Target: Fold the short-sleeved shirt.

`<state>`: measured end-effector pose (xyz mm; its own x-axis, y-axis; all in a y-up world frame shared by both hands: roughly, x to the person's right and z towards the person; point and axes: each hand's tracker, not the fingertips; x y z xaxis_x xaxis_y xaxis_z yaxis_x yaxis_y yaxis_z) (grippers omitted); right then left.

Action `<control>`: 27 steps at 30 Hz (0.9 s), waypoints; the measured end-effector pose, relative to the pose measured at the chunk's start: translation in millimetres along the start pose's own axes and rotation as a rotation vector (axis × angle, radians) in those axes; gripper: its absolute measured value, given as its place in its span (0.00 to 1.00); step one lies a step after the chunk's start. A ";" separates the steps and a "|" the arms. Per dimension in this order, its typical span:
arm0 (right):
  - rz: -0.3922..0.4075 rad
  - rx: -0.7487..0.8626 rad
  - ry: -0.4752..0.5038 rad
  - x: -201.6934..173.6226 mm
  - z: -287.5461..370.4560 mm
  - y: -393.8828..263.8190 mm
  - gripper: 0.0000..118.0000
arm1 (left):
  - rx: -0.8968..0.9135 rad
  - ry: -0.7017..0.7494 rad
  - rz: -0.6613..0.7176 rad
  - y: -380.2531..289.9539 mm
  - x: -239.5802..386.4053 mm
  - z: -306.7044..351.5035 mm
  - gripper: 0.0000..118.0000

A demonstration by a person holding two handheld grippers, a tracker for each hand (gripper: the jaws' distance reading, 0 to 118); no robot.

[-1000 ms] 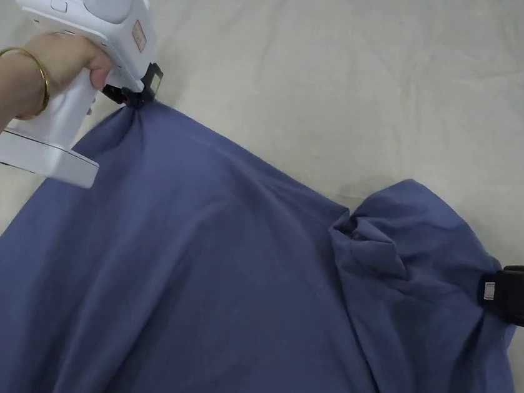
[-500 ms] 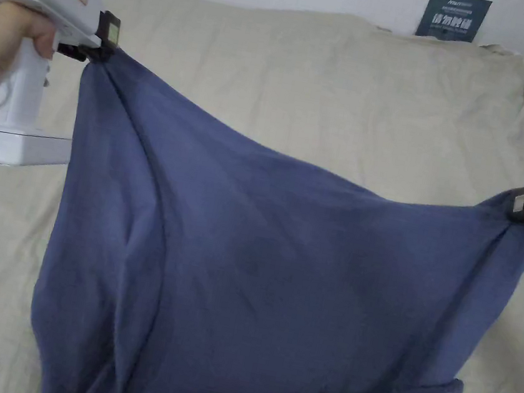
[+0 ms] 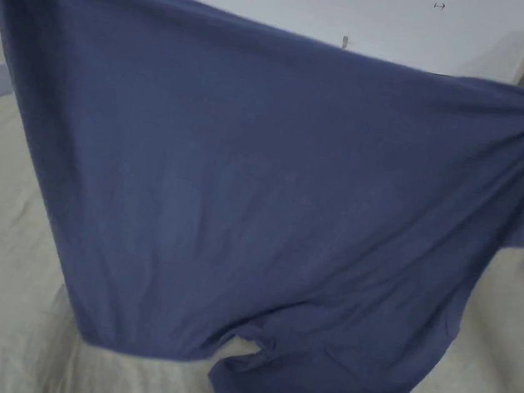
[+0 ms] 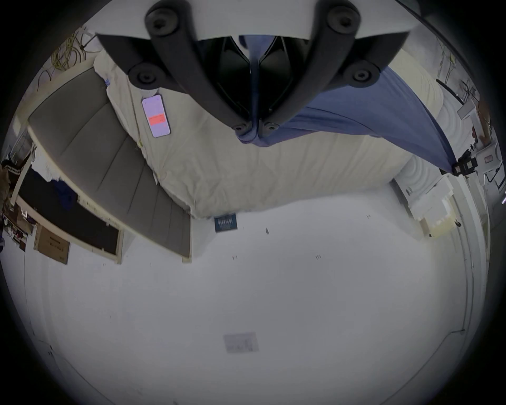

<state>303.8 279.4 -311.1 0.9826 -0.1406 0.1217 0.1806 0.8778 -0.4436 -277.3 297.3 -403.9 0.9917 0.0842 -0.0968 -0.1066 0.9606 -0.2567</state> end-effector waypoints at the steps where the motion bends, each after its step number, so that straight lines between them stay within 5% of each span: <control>1: 0.005 0.025 0.006 -3.9 10.8 8.2 0.01 | 0.020 0.001 0.003 9.8 -1.6 11.4 0.00; 12: 0.074 0.159 -0.043 -47.7 37.1 112.4 0.01 | 0.131 0.086 -0.019 81.0 -0.7 -1.0 0.00; 25: 0.130 0.171 -0.221 -93.3 -103.9 227.4 0.01 | 0.157 0.199 -0.094 134.8 57.8 -175.7 0.00; 27: 0.107 0.204 -0.242 -88.8 -82.1 216.0 0.01 | 0.184 0.211 -0.118 139.9 70.0 -201.0 0.00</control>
<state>259.2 443.9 -490.6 0.9520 0.0484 0.3022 0.0404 0.9589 -0.2809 -237.1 384.4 -639.9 0.9579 -0.0693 -0.2788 0.0424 0.9939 -0.1014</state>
